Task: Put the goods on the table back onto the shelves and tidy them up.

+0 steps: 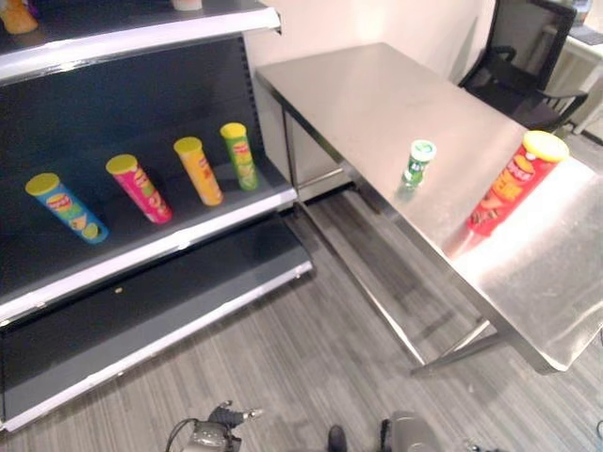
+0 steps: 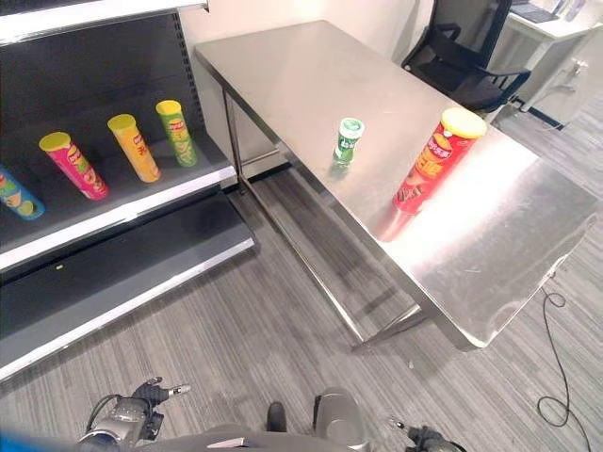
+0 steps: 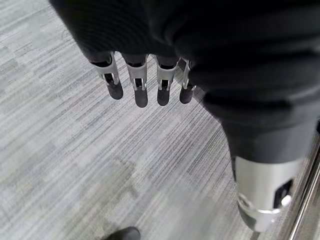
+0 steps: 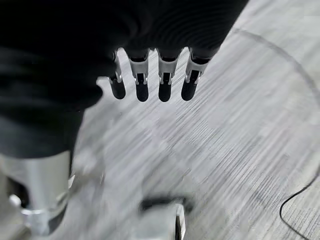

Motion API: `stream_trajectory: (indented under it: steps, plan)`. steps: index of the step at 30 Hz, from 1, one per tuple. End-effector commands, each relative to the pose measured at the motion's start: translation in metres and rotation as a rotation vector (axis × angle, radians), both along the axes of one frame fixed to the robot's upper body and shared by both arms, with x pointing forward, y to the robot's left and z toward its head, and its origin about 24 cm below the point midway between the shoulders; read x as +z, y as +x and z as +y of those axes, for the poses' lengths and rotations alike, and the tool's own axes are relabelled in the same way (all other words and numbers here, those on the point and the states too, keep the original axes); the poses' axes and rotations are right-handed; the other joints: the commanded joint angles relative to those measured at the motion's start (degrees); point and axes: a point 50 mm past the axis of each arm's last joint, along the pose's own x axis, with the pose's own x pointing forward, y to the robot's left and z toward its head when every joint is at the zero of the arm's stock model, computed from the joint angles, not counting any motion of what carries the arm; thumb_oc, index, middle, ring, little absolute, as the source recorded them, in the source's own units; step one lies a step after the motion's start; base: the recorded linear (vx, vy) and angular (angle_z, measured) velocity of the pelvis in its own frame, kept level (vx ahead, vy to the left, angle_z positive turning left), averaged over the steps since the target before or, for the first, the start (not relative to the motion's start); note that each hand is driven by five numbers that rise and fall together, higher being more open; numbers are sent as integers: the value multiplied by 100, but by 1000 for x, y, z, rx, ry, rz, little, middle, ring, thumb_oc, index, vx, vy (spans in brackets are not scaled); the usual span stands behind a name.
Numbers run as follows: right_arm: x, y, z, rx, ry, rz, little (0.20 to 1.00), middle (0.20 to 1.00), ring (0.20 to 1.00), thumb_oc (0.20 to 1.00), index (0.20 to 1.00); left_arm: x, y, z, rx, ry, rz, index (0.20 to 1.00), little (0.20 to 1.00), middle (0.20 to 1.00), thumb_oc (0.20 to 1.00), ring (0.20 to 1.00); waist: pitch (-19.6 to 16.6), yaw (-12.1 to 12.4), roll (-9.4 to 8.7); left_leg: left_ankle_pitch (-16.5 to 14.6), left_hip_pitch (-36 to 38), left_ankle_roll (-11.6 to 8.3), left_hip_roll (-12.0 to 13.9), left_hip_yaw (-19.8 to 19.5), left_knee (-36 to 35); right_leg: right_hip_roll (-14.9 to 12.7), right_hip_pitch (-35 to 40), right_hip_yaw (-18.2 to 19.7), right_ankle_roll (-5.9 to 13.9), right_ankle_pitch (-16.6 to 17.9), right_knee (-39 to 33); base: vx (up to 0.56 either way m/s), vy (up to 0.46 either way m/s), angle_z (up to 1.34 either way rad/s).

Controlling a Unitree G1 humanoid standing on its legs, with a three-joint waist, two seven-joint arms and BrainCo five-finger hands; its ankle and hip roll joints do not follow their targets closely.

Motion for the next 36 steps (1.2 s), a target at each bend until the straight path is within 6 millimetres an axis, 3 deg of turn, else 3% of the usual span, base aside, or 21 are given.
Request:
stream_trajectory:
  steps: [1, 2, 4, 9, 10, 13, 14, 15, 19, 20, 21, 22, 23, 24, 25, 26, 27, 28, 29, 31, 36]
  plan:
    - [15, -30, -40, -141, -112, 73, 1000, 1000, 1000, 1000, 1000, 8, 19, 0, -45, 13, -63, 1000, 1000, 1000, 1000, 1000, 260, -112, 39, -364, -232, -416, 480, -268, 74, 316, 514, 341, 114, 1074, -1297, 78, -78, -6]
    - [21, -53, -51, -227, -137, 116, 1000, 1000, 1000, 1000, 1000, 9, 25, -1, -69, 20, -69, 1000, 1000, 1000, 1000, 1000, 261, -176, -42, -398, -233, -443, 427, -355, 121, 341, 643, 483, 181, 1171, -1685, 103, -82, 26]
    - [30, -76, -65, -331, -179, 147, 1000, 1000, 1000, 1000, 1000, 8, 23, -2, -58, 14, -65, 1000, 1000, 1000, 1000, 1000, 180, -211, -107, -424, -204, -478, 433, -378, 88, 331, 833, 465, 175, 1327, -1975, 157, -123, 66]
    - [50, -96, -91, -449, -257, 147, 1000, 1000, 1000, 1000, 1000, 6, 20, -2, -54, 7, -53, 1000, 1000, 1000, 1000, 1000, -11, -279, -144, -476, -158, -562, 498, -364, 40, 327, 1092, 329, 160, 1377, -2345, 133, -88, 17]
    - [75, -107, -120, -603, -355, 49, 1000, 1000, 1000, 1000, 1000, 5, 15, -1, -52, 5, -40, 1000, 1000, 1000, 1000, 1000, -113, -383, -180, -539, -81, -617, 554, -329, 40, 353, 1232, 306, 159, 1342, -2428, 201, -113, 17]
    - [111, -104, -157, -729, -504, -124, 1000, 1000, 1000, 1000, 1000, 2, 10, -4, -53, 4, -17, 1000, 1000, 1000, 1000, 1000, -208, -462, -184, -611, -10, -661, 597, -287, 40, 378, 1322, 296, 169, 1300, -2487, 126, -67, 20]
    - [142, -84, -183, -733, -629, -313, 1000, 1000, 1000, 1000, 1000, -1, 5, -5, -42, 4, -3, 1000, 1000, 1000, 1000, 1000, -276, -510, -188, -624, 25, -684, 616, -241, 40, 381, 1343, 318, 162, 1280, -2487, 90, -37, 11]
    - [142, -85, -182, -734, -631, -312, 1000, 1000, 1000, 1000, 1000, -1, 4, -5, -43, 3, -2, 1000, 1000, 1000, 1000, 1000, -278, -506, -176, -656, 45, -686, 625, -247, 40, 390, 1363, 317, 167, 1255, -2487, 82, -38, -15]
    - [227, -29, -218, -601, -891, -674, 1000, 1000, 1000, 1000, 1000, -5, -7, -6, -29, 2, 20, 1000, 1000, 1000, 1000, 1000, -368, -530, -156, -723, 146, -729, 667, -187, 40, 416, 1461, 339, 164, 1180, -2487, 50, -26, -23]
    - [270, -1, -222, -510, -985, -848, 1000, 1000, 1000, 1000, 1000, -5, -7, -7, -27, -6, 14, 1000, 1000, 1000, 1000, 1000, -406, -511, -167, -714, 157, -742, 673, -169, 40, 418, 1473, 346, 149, 1180, -2487, 15, -30, -12]
    - [270, -1, -222, -510, -985, -847, 1000, 1000, 1000, 1000, 1000, -5, -7, -8, -27, -7, 14, 1000, 1000, 1000, 1000, 1000, -403, -510, -164, -717, 161, -742, 675, -169, 40, 420, 1476, 346, 148, 1180, -2487, 41, -42, -8]
    - [304, 16, -222, -474, -1030, -1014, 1000, 1000, 1000, 1000, 1000, -5, -10, -7, -22, -13, 11, 1000, 1000, 1000, 1000, 1000, -444, -485, -161, -758, 201, -765, 698, -172, 40, 432, 1528, 336, 140, 1122, -2487, 24, -31, 0]
    - [321, 24, -222, -452, -1044, -1094, 1000, 1000, 1000, 1000, 1000, -5, -11, -8, -20, -22, 6, 1000, 1000, 1000, 1000, 1000, -447, -459, -170, -729, 198, -774, 697, -166, 40, 427, 1525, 318, 131, 1135, -2487, 24, -31, 8]
    - [321, 25, -222, -451, -1044, -1095, 1000, 1000, 1000, 1000, 1000, -5, -11, -8, -19, -22, 6, 1000, 1000, 1000, 1000, 1000, -445, -465, -167, -730, 200, -775, 698, -167, 40, 427, 1528, 317, 130, 1135, -2487, -8, -28, 4]
    - [340, 38, -219, -378, -1066, -1146, 1000, 1000, 1000, 1000, 1000, -6, -13, -8, -19, -29, 12, 1000, 1000, 1000, 1000, 1000, -457, -431, -179, -726, 213, -789, 704, -173, 40, 431, 1550, 305, 122, 1115, -2487, 19, -38, 5]
    - [371, 58, -211, -248, -1117, -1205, 1000, 1000, 1000, 1000, 1000, -7, -17, -9, -22, -38, 18, 1000, 1000, 1000, 1000, 1000, -472, -356, -200, -730, 237, -812, 724, -168, 40, 433, 1591, 280, 106, 1085, -2487, 18, -38, 13]
    - [371, 59, -210, -246, -1116, -1206, 1000, 1000, 1000, 1000, 1000, -7, -18, -9, -20, -39, 18, 1000, 1000, 1000, 1000, 1000, -472, -372, -199, -730, 237, -812, 724, -169, 40, 433, 1592, 279, 106, 1085, -2487, 10, -37, 9]
    - [385, 71, -204, -152, -1127, -1224, 1000, 1000, 1000, 1000, 1000, -7, -19, -9, -22, -43, 18, 1000, 1000, 1000, 1000, 1000, -479, -324, -220, -723, 238, -829, 731, -166, 40, 434, 1601, 265, 98, 1079, -2487, -4, -58, 13]
    - [409, 103, -184, 38, -1119, -1286, 1000, 1000, 1000, 1000, 1000, -8, -22, -10, -24, -51, 13, 1000, 1000, 1000, 1000, 1000, -499, -225, -268, -711, 259, -856, 748, -188, 40, 440, 1650, 214, 72, 1054, -2487, 14, -84, 6]
    - [412, 139, -167, 212, -1050, -1264, 1000, 1000, 1000, 1000, 1000, -8, -22, -13, -33, -65, 4, 1000, 1000, 1000, 1000, 1000, -488, -96, -305, -724, 315, -891, 786, -223, 40, 459, 1737, 151, 31, 989, -2487, 13, -80, 26]
    - [410, 176, -139, 485, -964, -1194, 1000, 1000, 1000, 1000, 1000, -9, -25, -16, -28, -89, 0, 1000, 1000, 1000, 1000, 1000, -466, -29, -358, -669, 295, -957, 833, -299, 40, 473, 1768, 37, -28, 932, -2487, -4, -62, 15]
